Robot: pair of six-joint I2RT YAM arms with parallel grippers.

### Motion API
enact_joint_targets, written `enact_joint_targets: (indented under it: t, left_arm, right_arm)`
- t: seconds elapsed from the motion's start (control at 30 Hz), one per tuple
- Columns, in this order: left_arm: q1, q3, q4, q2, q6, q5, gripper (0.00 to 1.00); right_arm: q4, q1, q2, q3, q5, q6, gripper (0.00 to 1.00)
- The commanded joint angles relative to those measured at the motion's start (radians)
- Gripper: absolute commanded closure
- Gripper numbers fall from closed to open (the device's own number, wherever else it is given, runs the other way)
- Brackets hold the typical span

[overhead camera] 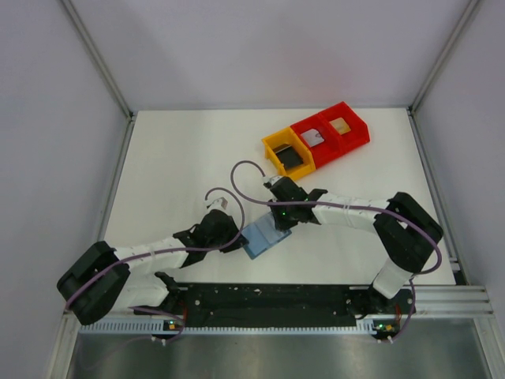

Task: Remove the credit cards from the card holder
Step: Remove the credit card from the card holder.

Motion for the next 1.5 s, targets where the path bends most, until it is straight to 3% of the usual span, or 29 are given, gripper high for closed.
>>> enact_joint_targets:
  t: [0.0,0.17,0.47,0.93,1.17,1.47]
  left_arm:
    - [0.000,0.000,0.014,0.013,-0.001,0.030,0.84]
    - [0.000,0.002,0.017,0.018,0.000,0.030,0.84]
    - [0.000,0.005,0.018,0.022,0.000,0.034,0.84]
    - [0.000,-0.010,0.011,-0.016,-0.013,0.017,0.84]
    - [0.000,-0.024,-0.006,-0.057,-0.018,0.013,0.84]
    - [0.000,-0.004,-0.049,-0.163,-0.007,-0.009,0.82]
  right_arm:
    - [0.001,0.033,-0.015,0.054,-0.042,0.006,0.92]
    - [-0.010,0.043,-0.053,0.071,-0.070,0.004,0.98]
    - [-0.014,0.056,-0.099,0.098,-0.137,0.009,0.98]
    - [0.050,0.087,-0.038,0.103,-0.309,0.026,0.82]
    - [0.056,0.058,-0.063,0.072,-0.200,0.021,0.67]
    - [0.154,-0.028,-0.058,0.002,-0.280,0.029,0.64]
